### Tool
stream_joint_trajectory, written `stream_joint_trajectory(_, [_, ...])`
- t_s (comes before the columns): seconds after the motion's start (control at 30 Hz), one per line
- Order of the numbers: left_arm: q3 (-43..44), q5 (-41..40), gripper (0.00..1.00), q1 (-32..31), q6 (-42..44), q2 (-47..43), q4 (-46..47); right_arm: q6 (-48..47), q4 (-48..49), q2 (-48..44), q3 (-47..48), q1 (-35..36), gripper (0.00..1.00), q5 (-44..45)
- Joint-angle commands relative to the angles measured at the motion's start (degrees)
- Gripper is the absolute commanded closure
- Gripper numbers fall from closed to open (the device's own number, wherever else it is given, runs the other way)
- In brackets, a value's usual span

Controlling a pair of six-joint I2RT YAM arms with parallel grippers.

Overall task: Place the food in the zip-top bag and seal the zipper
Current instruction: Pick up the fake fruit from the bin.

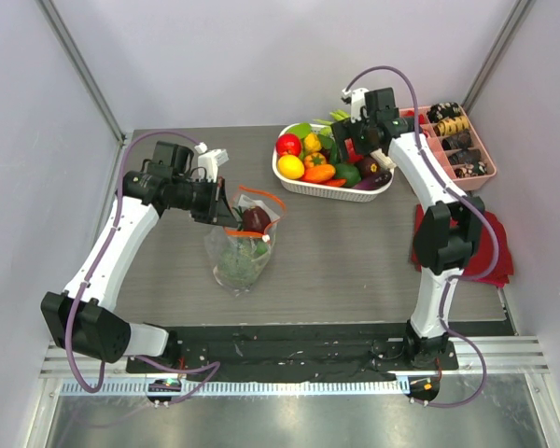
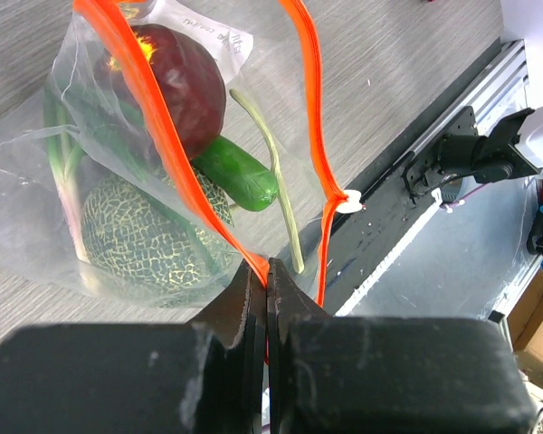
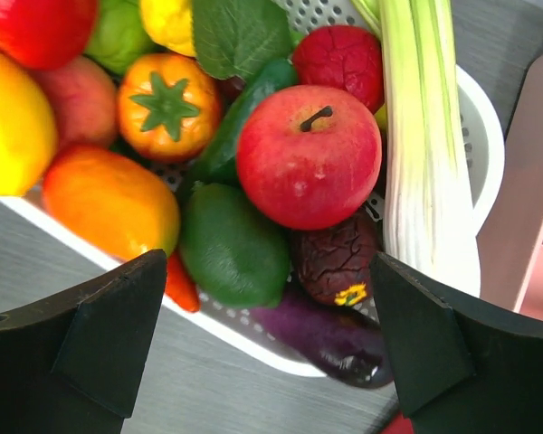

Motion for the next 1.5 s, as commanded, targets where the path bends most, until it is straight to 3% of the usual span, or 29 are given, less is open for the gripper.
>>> stream_joint_trajectory(0.0, [0.3,1.4,1.00,0.3,-0.6,-1.2,2.7,-1.4,3.1,3.4,4.8,-0.2,0.02,3.1])
stream_joint_trajectory(0.4, [0.4,0.6,1.00,0.3,-0.1,-0.8,2.3,-1.0,6.1,11.9,11.6,-0.4,0.04,3.3])
stream_joint_trajectory(0.87, [0.7,0.3,1.00,0.3,0.7,-0.1,1.4,-1.7,4.3,11.7,9.4,-0.4,0.10,3.7])
stream_joint_trajectory(1.03, [0.9,0.3,1.00,0.3,0.6,-0.4,1.6,-1.7,3.7,12.5,9.9,-0.4,0.03,6.2])
stream_joint_trajectory(1.17, [0.9,0.2,1.00,0.3,0.3,-0.2,1.5,-1.7,3.5,12.1,10.1,-0.4,0.15,5.0])
stream_joint_trajectory(1.33, [1.0,0.6,1.00,0.3,0.0,-0.3,1.5,-1.2,2.1,9.0,10.6,-0.5,0.45,1.6])
stream_joint_trajectory(1.4, [1.1,0.8,1.00,0.3,0.0,-0.2,1.4,-0.5,1.5,7.2,10.5,-0.5,0.52,0.6])
stream_joint_trajectory(1.47, [1.1,0.8,1.00,0.2,-0.2,-0.3,1.6,0.5,0.9,3.7,10.4,-0.5,0.52,-1.8])
